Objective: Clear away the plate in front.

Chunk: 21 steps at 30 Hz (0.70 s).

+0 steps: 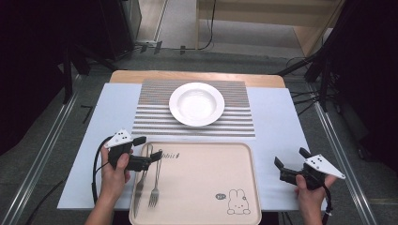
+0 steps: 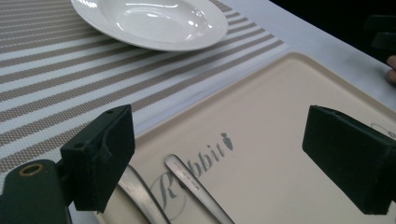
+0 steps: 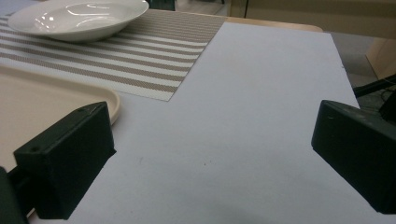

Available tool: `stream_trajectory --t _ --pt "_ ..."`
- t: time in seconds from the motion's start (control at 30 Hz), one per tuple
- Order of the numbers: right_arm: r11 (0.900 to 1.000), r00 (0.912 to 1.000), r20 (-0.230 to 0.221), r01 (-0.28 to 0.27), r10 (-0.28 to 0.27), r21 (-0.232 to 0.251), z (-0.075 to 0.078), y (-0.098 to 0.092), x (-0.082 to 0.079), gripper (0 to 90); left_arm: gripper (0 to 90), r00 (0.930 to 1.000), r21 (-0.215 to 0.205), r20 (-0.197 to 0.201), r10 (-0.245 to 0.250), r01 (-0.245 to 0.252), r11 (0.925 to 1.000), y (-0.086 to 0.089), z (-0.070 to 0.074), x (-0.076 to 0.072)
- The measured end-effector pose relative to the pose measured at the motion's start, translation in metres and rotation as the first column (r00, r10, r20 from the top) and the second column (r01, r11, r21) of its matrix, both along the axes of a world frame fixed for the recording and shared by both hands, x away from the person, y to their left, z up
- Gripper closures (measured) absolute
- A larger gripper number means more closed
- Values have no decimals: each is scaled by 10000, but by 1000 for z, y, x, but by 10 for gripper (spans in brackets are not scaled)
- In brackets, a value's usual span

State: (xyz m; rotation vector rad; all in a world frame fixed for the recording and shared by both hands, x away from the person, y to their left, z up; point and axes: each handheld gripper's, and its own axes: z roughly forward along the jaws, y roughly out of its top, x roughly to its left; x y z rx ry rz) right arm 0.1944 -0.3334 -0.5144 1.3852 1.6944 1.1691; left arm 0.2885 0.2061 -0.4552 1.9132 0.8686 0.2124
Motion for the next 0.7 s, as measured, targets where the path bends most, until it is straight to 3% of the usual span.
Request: stream_trajectory --t 0.3,0.7 --pt "10000 10000 34 -18 18 -3 0 1 -1 0 29 9997 468 68 -230 227 9986 -12 12 18" --pt "10000 10000 94 -14 14 -22 0 1 -2 0 29 9998 421 78 -187 183 9989 -23 23 37"
